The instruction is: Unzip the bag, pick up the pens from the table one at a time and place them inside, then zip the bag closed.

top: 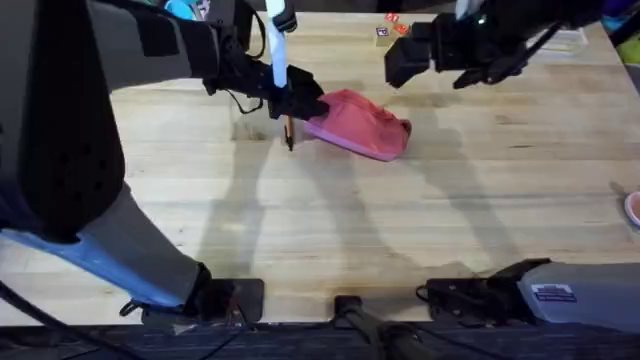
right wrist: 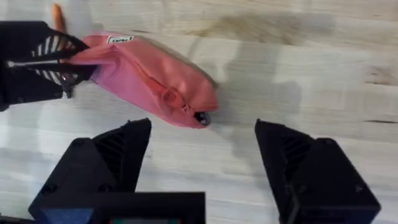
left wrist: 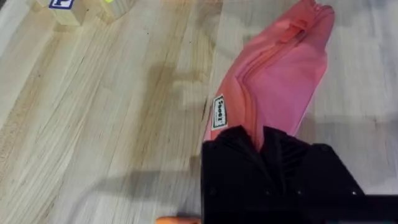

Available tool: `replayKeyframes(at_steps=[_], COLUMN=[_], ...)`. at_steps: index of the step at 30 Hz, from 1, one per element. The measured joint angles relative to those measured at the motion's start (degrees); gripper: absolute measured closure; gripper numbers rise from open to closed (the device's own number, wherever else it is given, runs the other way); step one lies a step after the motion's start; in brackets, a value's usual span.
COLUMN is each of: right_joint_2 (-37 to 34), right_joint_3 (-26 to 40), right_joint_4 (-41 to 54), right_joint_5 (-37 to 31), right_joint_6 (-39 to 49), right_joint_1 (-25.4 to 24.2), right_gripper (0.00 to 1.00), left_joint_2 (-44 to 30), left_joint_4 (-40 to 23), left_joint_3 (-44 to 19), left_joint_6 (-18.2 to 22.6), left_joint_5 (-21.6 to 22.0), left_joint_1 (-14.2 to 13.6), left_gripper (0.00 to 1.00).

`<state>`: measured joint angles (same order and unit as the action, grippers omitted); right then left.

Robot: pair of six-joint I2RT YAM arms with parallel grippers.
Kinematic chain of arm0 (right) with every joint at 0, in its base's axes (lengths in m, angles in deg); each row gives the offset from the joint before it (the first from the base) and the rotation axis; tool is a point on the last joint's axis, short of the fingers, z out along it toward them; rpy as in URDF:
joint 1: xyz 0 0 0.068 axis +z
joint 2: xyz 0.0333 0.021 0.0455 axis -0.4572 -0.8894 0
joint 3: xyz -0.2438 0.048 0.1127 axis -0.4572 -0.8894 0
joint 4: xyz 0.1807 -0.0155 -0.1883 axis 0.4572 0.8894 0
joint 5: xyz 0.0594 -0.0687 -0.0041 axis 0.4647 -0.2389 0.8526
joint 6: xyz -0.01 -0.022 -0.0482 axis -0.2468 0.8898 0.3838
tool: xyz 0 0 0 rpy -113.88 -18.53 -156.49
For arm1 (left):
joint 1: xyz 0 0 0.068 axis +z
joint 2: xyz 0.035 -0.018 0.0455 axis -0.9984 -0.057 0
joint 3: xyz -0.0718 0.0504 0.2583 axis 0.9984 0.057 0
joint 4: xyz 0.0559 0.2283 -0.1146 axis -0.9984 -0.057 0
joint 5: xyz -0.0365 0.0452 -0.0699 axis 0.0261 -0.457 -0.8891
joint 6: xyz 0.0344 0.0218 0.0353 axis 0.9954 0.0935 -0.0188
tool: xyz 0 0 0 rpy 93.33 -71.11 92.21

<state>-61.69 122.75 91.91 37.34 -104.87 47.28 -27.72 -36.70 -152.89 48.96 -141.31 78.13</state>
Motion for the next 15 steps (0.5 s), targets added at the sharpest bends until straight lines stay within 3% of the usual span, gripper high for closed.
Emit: replayKeyframes(at_steps=[11,15], right_joint_2=[1.3,1.3], right_joint_3=[0.0,0.0], right_joint_4=[0.4,0.4], right_joint_5=[0.3,3.6], right_joint_6=[5.5,11.0], right_joint_1=[-0.7,-0.7], right_gripper=[0.004,0.004], left_joint_2=[0.0,0.0], left_joint_4=[0.0,0.0], left_joint_3=[0.0,0.0], left_joint_6=[0.0,0.0], left_joint_5=[-0.1,-0.1], left_joint_1=[0.0,0.0], left_gripper=[0.958,0.959])
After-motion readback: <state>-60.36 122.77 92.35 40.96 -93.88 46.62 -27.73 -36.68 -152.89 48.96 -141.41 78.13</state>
